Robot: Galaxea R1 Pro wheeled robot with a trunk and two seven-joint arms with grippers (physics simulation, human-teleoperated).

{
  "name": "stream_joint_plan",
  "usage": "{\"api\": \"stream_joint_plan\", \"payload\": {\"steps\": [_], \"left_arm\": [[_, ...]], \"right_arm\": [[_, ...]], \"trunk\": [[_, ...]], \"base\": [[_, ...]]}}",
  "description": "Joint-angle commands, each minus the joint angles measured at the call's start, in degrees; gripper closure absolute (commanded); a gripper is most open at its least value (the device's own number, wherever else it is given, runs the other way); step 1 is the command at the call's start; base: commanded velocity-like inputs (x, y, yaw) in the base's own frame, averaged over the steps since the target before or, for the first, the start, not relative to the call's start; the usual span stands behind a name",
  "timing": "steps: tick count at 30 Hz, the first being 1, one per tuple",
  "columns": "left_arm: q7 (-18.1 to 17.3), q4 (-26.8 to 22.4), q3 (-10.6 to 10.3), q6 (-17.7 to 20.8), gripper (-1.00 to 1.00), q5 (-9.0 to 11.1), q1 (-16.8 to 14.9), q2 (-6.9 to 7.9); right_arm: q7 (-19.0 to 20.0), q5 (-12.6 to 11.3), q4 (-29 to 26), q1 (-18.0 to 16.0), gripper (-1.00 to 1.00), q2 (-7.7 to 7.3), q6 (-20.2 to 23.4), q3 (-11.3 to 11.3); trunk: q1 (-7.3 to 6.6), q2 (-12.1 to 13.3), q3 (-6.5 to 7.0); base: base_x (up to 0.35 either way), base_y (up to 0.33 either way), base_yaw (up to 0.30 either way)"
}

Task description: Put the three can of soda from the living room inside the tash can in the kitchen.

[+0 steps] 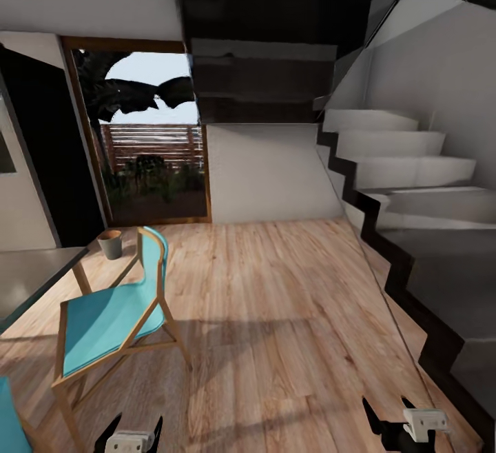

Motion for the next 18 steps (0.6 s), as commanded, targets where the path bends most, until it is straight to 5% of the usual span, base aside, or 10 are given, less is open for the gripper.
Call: {"api": "stream_joint_plan", "payload": {"steps": [1, 18], "left_arm": [[0.0, 0.0, 0.0, 0.0, -1.0, 0.0, 0.0, 0.0], [0.0, 0.12, 0.0, 0.0, -1.0, -0.09, 0.0, 0.0]], "right_arm": [[0.0, 0.0, 0.0, 0.0, -1.0, 0.0, 0.0, 0.0], [0.02, 0.0, 0.0, 0.0, -1.0, -0.06, 0.04, -0.02]], "trunk": [[0.0, 0.0, 0.01], [0.0, 0.0, 0.03]], "base": [[0.319, 0.0, 0.082], [0.314, 0.0, 0.013]]}}
